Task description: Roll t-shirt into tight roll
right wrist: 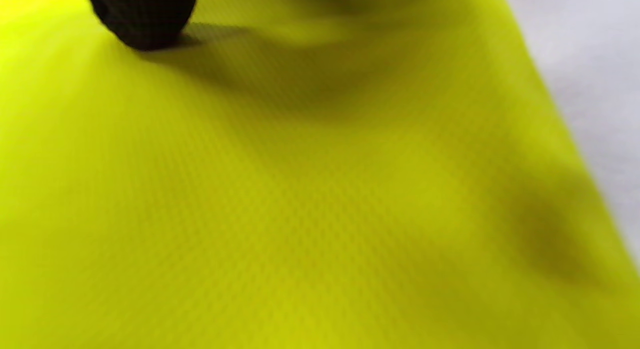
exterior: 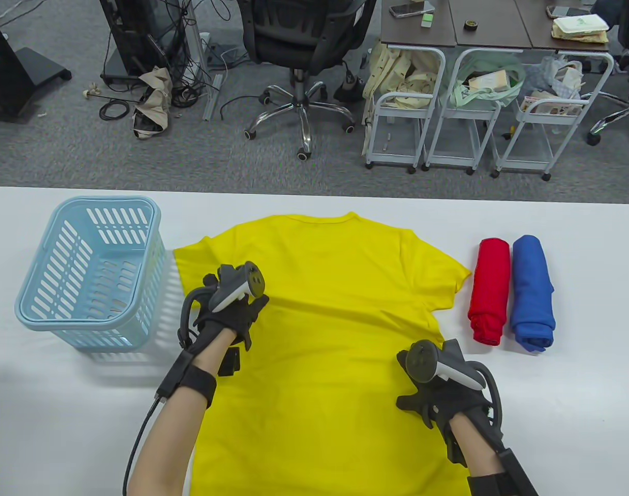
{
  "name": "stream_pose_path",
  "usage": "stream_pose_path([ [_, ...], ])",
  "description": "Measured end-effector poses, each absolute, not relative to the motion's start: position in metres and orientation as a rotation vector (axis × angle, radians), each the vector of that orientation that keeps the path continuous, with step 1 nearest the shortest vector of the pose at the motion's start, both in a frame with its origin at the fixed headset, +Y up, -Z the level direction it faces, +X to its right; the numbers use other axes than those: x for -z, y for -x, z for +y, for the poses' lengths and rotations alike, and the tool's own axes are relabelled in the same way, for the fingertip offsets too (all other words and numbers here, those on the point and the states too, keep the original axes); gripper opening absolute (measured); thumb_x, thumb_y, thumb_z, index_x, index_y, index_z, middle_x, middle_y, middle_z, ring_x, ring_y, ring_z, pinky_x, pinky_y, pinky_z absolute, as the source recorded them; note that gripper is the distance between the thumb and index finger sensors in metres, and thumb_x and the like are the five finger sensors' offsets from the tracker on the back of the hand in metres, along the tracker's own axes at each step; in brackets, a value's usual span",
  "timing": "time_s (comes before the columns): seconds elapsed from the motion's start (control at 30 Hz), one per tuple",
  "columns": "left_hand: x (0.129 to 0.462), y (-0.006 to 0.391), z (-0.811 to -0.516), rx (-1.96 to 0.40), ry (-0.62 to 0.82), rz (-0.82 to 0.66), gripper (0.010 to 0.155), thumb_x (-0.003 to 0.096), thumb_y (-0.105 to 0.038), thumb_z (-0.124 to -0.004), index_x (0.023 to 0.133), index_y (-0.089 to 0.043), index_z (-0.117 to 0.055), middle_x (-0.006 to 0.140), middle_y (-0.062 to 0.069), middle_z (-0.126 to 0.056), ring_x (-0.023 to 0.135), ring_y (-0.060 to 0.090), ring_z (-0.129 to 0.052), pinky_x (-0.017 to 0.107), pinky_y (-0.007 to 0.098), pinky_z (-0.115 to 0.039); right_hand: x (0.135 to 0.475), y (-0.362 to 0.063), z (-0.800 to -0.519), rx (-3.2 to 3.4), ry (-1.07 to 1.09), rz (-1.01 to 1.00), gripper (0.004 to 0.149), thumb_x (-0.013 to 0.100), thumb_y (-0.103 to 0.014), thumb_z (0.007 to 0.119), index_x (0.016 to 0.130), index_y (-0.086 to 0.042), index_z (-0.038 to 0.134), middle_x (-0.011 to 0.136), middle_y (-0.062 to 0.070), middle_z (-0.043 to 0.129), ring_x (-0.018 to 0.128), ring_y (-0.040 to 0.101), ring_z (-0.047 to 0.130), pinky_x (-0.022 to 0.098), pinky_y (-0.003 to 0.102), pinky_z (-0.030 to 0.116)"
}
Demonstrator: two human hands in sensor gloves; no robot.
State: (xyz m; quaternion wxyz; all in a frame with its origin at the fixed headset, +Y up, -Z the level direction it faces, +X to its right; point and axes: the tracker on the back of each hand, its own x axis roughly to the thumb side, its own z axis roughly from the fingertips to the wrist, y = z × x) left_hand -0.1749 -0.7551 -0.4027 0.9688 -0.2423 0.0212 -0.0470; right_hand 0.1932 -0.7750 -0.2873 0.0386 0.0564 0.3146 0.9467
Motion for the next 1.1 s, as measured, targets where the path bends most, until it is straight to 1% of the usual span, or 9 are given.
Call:
stream_pose_path([
  [0.1, 0.367, 0.171, -0.758, 0.142, 0.492, -0.070, 0.076, 0.0525, -0.066, -0.034, 0.116, -0.032, -0.011, 0.126, 0.012, -0.013, 0.114, 0.046, -0.024, 0.080, 0.064, -0.041, 0.284, -0.191, -0.775, -2.925, -0.182, 0.975, 0.084, 0.053, -0.055, 0.067, 0.112, -0.029, 0.013, 0.116, 0.007, 0.004, 0.108, 0.038, 0.007, 0.076, 0.056, 0.026],
  [0.17, 0.351, 0.172, -0.760, 0.180, 0.469, -0.116, 0.073, 0.0523, -0.067, -0.032, 0.114, -0.038, -0.004, 0.124, 0.007, 0.000, 0.112, 0.045, -0.008, 0.080, 0.065, -0.033, 0.282, -0.188, -0.773, -2.954, -0.187, 0.983, 0.082, 0.054, -0.054, 0.065, 0.112, -0.028, 0.013, 0.116, 0.008, 0.005, 0.108, 0.039, 0.010, 0.076, 0.056, 0.029],
  [0.23, 0.341, 0.177, -0.763, 0.242, 0.421, -0.122, 0.074, 0.0516, -0.067, -0.029, 0.113, -0.038, 0.000, 0.123, 0.008, 0.003, 0.112, 0.045, -0.005, 0.080, 0.065, -0.031, 0.282, -0.186, -0.763, -2.963, -0.207, 0.963, 0.078, 0.053, -0.052, 0.066, 0.113, -0.027, 0.022, 0.117, 0.010, 0.015, 0.109, 0.041, 0.020, 0.075, 0.056, 0.036],
  [0.33, 0.343, 0.188, -0.775, 0.147, 0.498, -0.091, 0.075, 0.0505, -0.068, -0.028, 0.113, -0.036, -0.001, 0.124, 0.008, -0.001, 0.113, 0.043, -0.008, 0.080, 0.065, -0.032, 0.291, -0.186, -0.745, -2.938, -0.183, 0.846, 0.073, 0.054, -0.049, 0.067, 0.114, -0.025, 0.033, 0.119, 0.011, 0.032, 0.110, 0.040, 0.036, 0.074, 0.054, 0.045],
  [0.4, 0.349, 0.193, -0.783, 0.090, 0.561, -0.081, 0.076, 0.0502, -0.068, -0.030, 0.114, -0.034, -0.006, 0.126, 0.008, -0.010, 0.114, 0.041, -0.016, 0.080, 0.064, -0.035, 0.302, -0.185, -0.737, -2.930, -0.135, 0.772, 0.072, 0.055, -0.046, 0.066, 0.114, -0.024, 0.032, 0.119, 0.012, 0.029, 0.110, 0.041, 0.034, 0.075, 0.053, 0.044],
  [0.47, 0.355, 0.196, -0.793, 0.132, 0.612, -0.071, 0.076, 0.0498, -0.068, -0.029, 0.111, -0.036, 0.003, 0.121, 0.006, 0.005, 0.113, 0.040, -0.006, 0.080, 0.066, -0.028, 0.319, -0.180, -0.736, -2.910, -0.100, 0.786, 0.071, 0.057, -0.044, 0.062, 0.114, -0.024, 0.027, 0.119, 0.011, 0.022, 0.111, 0.040, 0.026, 0.076, 0.052, 0.041],
  [0.53, 0.361, 0.196, -0.793, 0.144, 0.609, -0.090, 0.077, 0.0490, -0.069, -0.025, 0.110, -0.035, 0.005, 0.120, 0.007, 0.007, 0.112, 0.041, -0.005, 0.079, 0.067, -0.027, 0.335, -0.174, -0.744, -2.897, -0.059, 0.841, 0.071, 0.057, -0.043, 0.058, 0.114, -0.024, 0.021, 0.117, 0.009, 0.015, 0.110, 0.038, 0.017, 0.077, 0.052, 0.035],
  [0.77, 0.377, 0.191, -0.792, 0.110, 0.647, -0.085, 0.077, 0.0496, -0.070, -0.030, 0.110, -0.035, 0.004, 0.119, 0.006, 0.007, 0.111, 0.041, -0.004, 0.079, 0.067, -0.026, 0.371, -0.179, -0.784, -2.842, 0.188, 1.142, 0.078, 0.055, -0.057, 0.042, 0.103, -0.025, -0.010, 0.105, 0.007, -0.018, 0.100, 0.035, -0.014, 0.075, 0.052, 0.011],
  [1.1, 0.405, 0.168, -0.793, 0.057, 0.665, -0.096, 0.076, 0.0502, -0.069, -0.030, 0.108, -0.035, 0.005, 0.117, 0.006, 0.012, 0.108, 0.042, 0.002, 0.077, 0.066, -0.019, 0.394, -0.205, -0.779, -2.722, 0.328, 1.145, 0.078, 0.057, -0.053, 0.051, 0.104, -0.029, -0.007, 0.106, 0.002, -0.018, 0.101, 0.031, -0.015, 0.076, 0.051, 0.009],
])
